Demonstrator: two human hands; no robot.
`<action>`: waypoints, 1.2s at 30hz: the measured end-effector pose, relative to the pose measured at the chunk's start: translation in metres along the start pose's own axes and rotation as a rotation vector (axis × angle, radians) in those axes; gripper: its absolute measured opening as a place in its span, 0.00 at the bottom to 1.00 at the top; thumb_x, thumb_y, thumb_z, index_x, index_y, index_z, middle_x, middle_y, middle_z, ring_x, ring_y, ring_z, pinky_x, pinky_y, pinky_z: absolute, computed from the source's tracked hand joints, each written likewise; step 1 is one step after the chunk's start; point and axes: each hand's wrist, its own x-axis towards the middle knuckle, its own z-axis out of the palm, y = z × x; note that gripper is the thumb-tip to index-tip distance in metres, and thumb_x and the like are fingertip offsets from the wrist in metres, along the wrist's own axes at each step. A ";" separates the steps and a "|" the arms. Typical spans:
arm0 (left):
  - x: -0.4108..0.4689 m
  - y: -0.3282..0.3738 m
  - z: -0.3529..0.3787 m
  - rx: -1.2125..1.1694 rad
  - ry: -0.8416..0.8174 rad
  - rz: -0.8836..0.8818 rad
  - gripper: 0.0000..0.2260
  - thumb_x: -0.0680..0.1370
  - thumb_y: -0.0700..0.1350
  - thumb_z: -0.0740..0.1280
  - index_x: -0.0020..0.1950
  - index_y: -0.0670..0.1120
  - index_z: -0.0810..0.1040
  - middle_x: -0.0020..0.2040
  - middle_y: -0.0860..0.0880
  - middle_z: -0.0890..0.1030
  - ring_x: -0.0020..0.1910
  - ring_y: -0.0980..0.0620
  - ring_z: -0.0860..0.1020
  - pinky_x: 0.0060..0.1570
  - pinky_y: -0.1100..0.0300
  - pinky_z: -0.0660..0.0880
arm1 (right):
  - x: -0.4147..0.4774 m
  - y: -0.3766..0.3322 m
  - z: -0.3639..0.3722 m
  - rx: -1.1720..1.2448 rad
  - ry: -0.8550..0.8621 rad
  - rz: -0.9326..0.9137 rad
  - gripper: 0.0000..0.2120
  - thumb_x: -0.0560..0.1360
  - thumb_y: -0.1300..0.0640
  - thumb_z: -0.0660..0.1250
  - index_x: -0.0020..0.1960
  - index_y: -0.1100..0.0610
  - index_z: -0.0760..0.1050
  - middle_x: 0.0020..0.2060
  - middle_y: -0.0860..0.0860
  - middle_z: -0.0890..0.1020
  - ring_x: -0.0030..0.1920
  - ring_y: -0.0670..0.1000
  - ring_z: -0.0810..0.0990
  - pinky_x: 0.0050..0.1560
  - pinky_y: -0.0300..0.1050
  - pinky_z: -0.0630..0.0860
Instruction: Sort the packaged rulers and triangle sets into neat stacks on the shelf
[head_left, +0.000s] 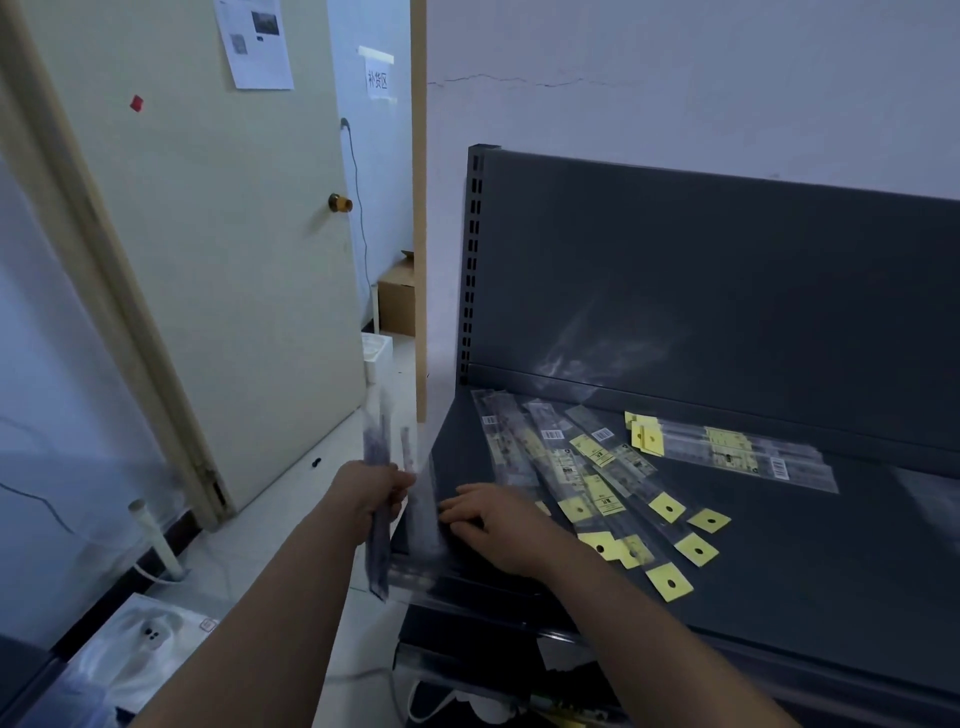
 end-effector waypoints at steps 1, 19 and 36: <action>0.000 0.003 0.001 -0.025 0.002 0.026 0.09 0.73 0.30 0.69 0.40 0.41 0.72 0.28 0.44 0.71 0.24 0.52 0.69 0.20 0.65 0.67 | 0.000 0.000 0.001 0.050 0.028 0.043 0.13 0.80 0.56 0.61 0.61 0.57 0.79 0.62 0.51 0.79 0.67 0.51 0.71 0.66 0.47 0.69; -0.057 0.017 0.035 -0.328 -0.178 0.197 0.05 0.73 0.34 0.71 0.42 0.40 0.76 0.29 0.46 0.75 0.24 0.54 0.73 0.24 0.64 0.73 | -0.025 0.024 -0.052 0.892 0.191 0.374 0.06 0.73 0.66 0.70 0.44 0.56 0.78 0.39 0.54 0.83 0.38 0.51 0.80 0.44 0.45 0.77; -0.072 0.013 0.083 -0.075 -0.556 0.018 0.15 0.74 0.41 0.70 0.57 0.33 0.78 0.48 0.34 0.81 0.41 0.41 0.81 0.39 0.53 0.80 | -0.036 0.073 -0.114 0.772 0.240 0.321 0.12 0.71 0.64 0.74 0.52 0.58 0.76 0.40 0.54 0.84 0.35 0.49 0.81 0.34 0.39 0.73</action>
